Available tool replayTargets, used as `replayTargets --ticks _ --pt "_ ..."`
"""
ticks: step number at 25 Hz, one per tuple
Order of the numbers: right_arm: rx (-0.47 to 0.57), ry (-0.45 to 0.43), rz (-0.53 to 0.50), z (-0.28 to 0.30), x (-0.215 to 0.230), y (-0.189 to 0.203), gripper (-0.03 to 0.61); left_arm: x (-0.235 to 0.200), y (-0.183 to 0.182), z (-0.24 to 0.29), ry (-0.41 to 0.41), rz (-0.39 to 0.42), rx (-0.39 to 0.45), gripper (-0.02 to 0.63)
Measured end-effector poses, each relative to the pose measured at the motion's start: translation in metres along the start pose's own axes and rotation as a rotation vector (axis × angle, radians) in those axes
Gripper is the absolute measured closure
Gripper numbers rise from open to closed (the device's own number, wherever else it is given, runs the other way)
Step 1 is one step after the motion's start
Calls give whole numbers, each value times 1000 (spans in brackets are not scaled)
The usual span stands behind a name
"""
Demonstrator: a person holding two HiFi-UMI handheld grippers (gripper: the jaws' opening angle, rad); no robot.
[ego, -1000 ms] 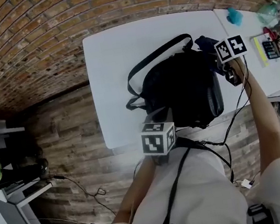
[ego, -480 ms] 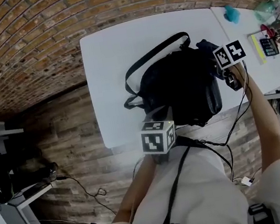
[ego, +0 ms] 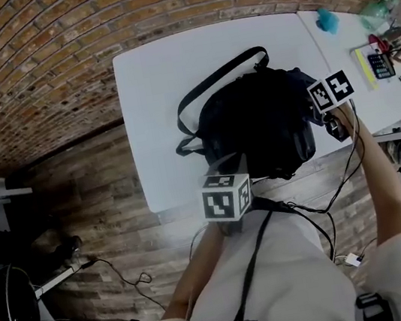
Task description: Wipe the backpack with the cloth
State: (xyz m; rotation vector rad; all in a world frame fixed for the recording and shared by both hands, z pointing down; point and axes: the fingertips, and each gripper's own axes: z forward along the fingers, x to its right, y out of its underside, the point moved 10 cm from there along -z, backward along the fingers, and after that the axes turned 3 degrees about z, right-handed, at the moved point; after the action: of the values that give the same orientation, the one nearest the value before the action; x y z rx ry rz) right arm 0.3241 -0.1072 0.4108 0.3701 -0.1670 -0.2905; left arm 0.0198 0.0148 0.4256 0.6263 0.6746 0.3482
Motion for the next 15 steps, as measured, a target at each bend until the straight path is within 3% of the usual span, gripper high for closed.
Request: replayTargets --ticks 15 --pt "-49 0 -44 -12 -16 42 540 7 4 0 27 17 -3 611"
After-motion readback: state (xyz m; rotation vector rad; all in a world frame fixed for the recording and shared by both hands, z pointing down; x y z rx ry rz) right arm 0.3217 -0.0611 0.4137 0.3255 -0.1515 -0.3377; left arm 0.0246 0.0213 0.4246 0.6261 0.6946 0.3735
